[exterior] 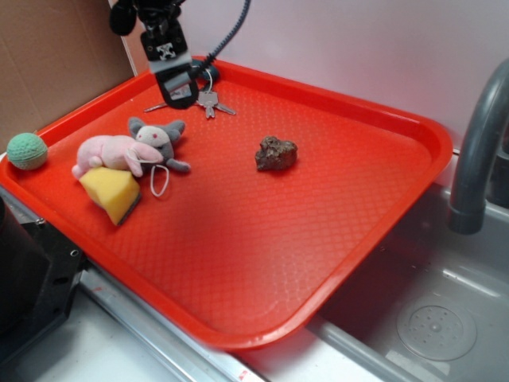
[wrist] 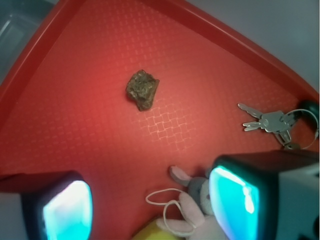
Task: Grab the rock.
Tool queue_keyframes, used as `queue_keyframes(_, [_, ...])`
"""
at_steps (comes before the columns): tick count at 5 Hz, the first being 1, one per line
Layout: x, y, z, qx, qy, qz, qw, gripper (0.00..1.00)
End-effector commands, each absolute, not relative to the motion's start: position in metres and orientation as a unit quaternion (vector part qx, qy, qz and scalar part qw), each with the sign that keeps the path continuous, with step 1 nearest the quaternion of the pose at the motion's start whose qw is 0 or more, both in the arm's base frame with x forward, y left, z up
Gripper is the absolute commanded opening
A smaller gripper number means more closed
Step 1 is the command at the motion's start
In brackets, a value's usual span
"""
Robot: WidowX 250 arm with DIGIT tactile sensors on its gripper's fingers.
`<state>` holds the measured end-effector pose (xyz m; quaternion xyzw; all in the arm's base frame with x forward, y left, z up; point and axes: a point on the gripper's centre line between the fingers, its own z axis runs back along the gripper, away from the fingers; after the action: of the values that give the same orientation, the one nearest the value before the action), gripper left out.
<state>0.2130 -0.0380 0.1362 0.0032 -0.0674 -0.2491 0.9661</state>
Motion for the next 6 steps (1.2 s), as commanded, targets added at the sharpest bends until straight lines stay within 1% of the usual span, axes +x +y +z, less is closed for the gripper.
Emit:
queue_keyframes(1, [0.247, -0.05, 0.104, -0.002, -0.078, -0.279, 0.957, 1.0])
queue_keyframes(2, [0.26, -0.059, 0.08, 0.02, -0.081, -0.301, 0.95, 1.0])
queue_keyframes(4, [0.271, -0.078, 0.04, 0.018, -0.085, -0.336, 0.938, 1.0])
queue_keyframes(5, [0.276, -0.084, 0.025, 0.021, -0.068, -0.344, 0.936, 1.0])
queue_keyframes(6, [0.276, -0.082, 0.029, 0.023, -0.06, -0.328, 0.942, 0.0])
